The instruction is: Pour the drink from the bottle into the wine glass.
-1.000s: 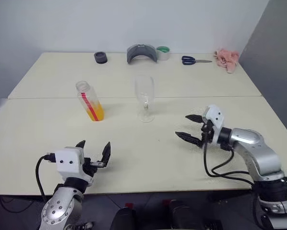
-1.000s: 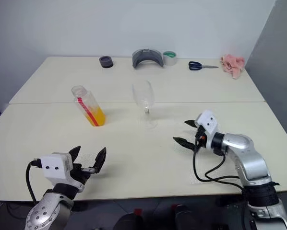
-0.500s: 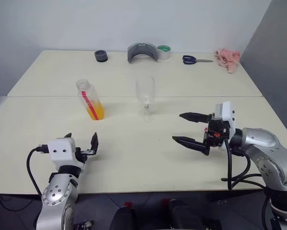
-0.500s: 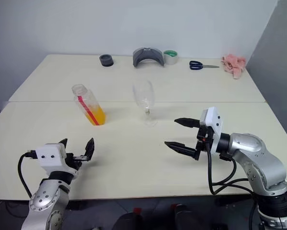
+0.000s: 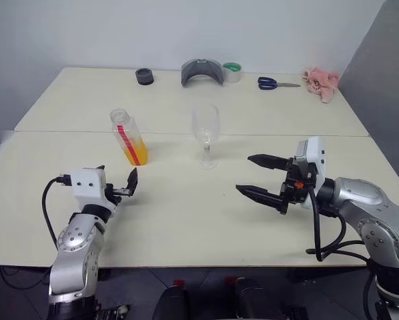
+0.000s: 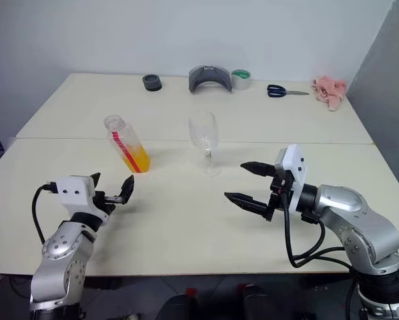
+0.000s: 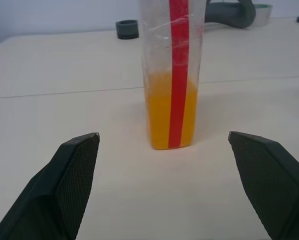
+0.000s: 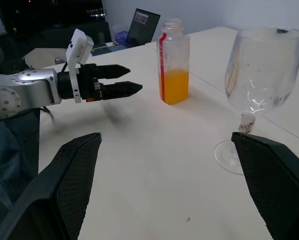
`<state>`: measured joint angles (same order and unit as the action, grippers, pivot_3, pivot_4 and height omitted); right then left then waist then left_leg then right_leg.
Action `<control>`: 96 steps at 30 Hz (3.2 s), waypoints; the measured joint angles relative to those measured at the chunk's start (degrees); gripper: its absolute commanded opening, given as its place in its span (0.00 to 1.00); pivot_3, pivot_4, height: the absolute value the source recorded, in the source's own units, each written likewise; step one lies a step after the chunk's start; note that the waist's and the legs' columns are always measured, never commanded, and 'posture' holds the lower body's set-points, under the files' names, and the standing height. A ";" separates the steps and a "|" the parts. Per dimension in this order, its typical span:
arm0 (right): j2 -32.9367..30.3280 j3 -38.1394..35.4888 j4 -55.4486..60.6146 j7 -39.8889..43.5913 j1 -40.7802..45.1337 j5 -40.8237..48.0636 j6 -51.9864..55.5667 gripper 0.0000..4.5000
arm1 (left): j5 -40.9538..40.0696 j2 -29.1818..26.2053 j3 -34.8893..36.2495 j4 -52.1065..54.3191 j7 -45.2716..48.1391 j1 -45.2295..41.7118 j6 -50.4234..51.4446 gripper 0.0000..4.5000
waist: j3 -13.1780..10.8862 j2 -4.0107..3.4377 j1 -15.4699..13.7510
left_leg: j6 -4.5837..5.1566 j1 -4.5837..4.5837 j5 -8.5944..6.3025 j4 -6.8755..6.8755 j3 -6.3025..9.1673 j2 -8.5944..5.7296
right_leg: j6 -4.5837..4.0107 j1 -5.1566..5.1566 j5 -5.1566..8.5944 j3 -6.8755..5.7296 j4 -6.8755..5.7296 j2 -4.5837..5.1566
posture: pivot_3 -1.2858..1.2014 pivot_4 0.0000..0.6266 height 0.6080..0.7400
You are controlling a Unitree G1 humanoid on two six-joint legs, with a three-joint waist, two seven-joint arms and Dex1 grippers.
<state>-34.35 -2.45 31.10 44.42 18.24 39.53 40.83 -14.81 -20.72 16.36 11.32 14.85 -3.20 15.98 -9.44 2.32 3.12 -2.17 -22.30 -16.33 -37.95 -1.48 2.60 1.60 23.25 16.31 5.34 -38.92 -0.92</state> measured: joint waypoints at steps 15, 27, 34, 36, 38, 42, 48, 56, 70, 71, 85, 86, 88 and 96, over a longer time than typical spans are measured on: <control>-0.50 0.04 -0.47 -1.03 -0.66 -0.61 -1.06 0.99 | 1.47 -0.57 -2.25 -11.61 2.70 -10.24 -3.06 1.00 | 0.00 0.01 -0.38 | -0.01 -0.09 0.00 -0.03 0.11 -0.03 | 0.00 0.01 -0.01 -0.05 -0.01 0.04 | 0.52 0.24 1.00; -0.71 -0.22 1.46 -5.57 -0.92 -0.06 0.09 0.99 | 2.87 -1.43 -2.42 -22.26 3.35 -17.61 -7.92 1.00 | 0.00 0.01 -0.60 | -0.01 -0.16 0.01 -0.06 0.16 -0.02 | 0.00 0.03 -0.01 -0.15 -0.01 0.04 | 0.52 0.24 1.00; -0.66 -0.24 1.64 -7.25 0.23 0.00 1.11 0.99 | 4.32 -1.41 -2.58 -32.59 3.22 -24.14 -13.20 1.00 | 0.00 0.01 -1.12 | -0.01 -0.20 0.01 -0.10 0.20 -0.05 | 0.00 0.04 -0.02 -0.23 -0.02 0.05 | 0.52 0.24 1.00; -0.68 -0.24 1.66 -7.19 0.20 0.01 1.11 0.99 | 5.01 -1.39 -2.67 -36.39 3.16 -26.55 -15.45 1.00 | 0.00 0.01 -1.29 | -0.01 -0.27 0.01 -0.11 0.23 -0.06 | 0.00 0.07 -0.02 -0.27 0.00 0.05 | 0.52 0.24 1.00; -0.70 -0.24 1.69 -7.16 0.17 0.01 1.10 0.99 | 5.80 -1.38 -3.03 -40.61 3.12 -28.77 -17.77 1.00 | 0.00 0.01 -1.34 | -0.01 -0.30 0.01 -0.13 0.26 -0.08 | -0.01 0.07 -0.02 -0.31 -0.01 0.06 | 0.52 0.24 1.00; -0.73 -0.24 1.80 -7.20 -0.09 0.00 1.10 0.99 | 6.63 -1.33 -3.32 -46.78 3.06 -31.10 -21.61 1.00 | 0.00 0.01 -1.30 | -0.01 -0.33 0.01 -0.12 0.28 -0.06 | -0.01 0.11 -0.02 -0.33 -0.02 0.06 | 0.52 0.24 1.00; -0.74 -0.27 2.01 -7.28 -1.00 -0.01 1.10 1.00 | 7.20 -1.22 -3.61 -52.32 3.15 -32.45 -25.25 0.81 | 0.00 0.01 -1.31 | -0.01 -0.36 0.01 -0.13 0.30 -0.06 | -0.01 0.13 -0.02 -0.35 -0.03 0.06 | 0.52 0.24 1.00; -0.74 -0.27 2.01 -7.22 -1.92 -0.29 0.35 1.00 | 7.17 -0.86 -3.61 -54.55 3.16 -33.29 -26.78 0.39 | 0.00 0.01 -1.30 | -0.01 -0.37 0.01 -0.15 0.34 -0.06 | -0.01 0.13 -0.02 -0.39 -0.04 0.05 | 0.52 0.24 1.00; -0.73 -0.26 0.29 -7.00 -1.68 -1.30 -1.65 1.00 | 8.15 -2.31 -4.39 -54.53 3.31 -33.97 -26.38 0.39 | 0.00 0.01 -1.31 | -0.02 -0.51 0.01 -0.26 0.56 -0.08 | -0.02 0.14 -0.03 -0.62 -0.05 0.06 | 0.52 0.24 1.00; -0.71 -0.26 -0.18 -7.06 -1.04 -1.48 -1.71 1.00 | 8.67 -2.71 -4.94 -54.53 3.38 -34.74 -26.19 0.39 | 0.00 0.01 -1.36 | -0.02 -0.57 0.02 -0.31 0.65 -0.09 | -0.02 0.14 -0.03 -0.70 -0.05 0.06 | 0.52 0.24 1.00; 4.30 1.94 -7.93 -10.21 8.91 -7.53 -4.35 1.00 | 17.71 -7.81 -14.73 -59.03 8.98 -49.91 -29.45 0.39 | -0.05 -0.06 -1.46 | -0.02 -0.83 0.02 -0.62 1.10 -0.13 | -0.06 0.14 -0.04 -1.29 -0.12 0.13 | 0.52 0.24 1.00; 4.58 1.97 -8.05 -10.31 9.52 -7.87 -4.63 1.00 | 18.53 -8.08 -15.42 -59.36 9.49 -50.62 -30.36 0.39 | -0.06 -0.07 -1.47 | -0.02 -0.86 0.02 -0.65 1.11 -0.13 | -0.06 0.14 -0.03 -1.29 -0.12 0.13 | 0.52 0.24 1.00; 4.93 2.04 -8.45 -10.38 9.98 -8.79 -5.40 1.00 | 19.34 -8.19 -16.12 -59.93 9.76 -51.97 -31.47 0.39 | -0.05 -0.07 -1.50 | -0.01 -0.92 0.01 -0.70 1.16 -0.14 | -0.06 0.14 -0.03 -1.32 -0.12 0.14 | 0.52 0.24 1.00; 5.70 2.08 -10.85 -10.14 11.13 -10.29 -6.82 1.00 | 23.16 -9.28 -19.23 -64.25 10.87 -55.67 -36.40 0.39 | -0.09 -0.12 -1.48 | -0.01 -1.03 0.01 -0.79 1.19 -0.15 | -0.06 0.20 -0.04 -1.36 -0.14 0.14 | 0.52 0.24 1.00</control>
<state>-28.66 -0.37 20.25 34.28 29.36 29.24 34.01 8.35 -30.00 -2.86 -52.93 25.72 -58.87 -20.42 -9.52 2.20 1.63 -2.19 -23.32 -16.31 -38.74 -0.28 2.45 1.54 23.45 16.28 3.98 -39.06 -0.77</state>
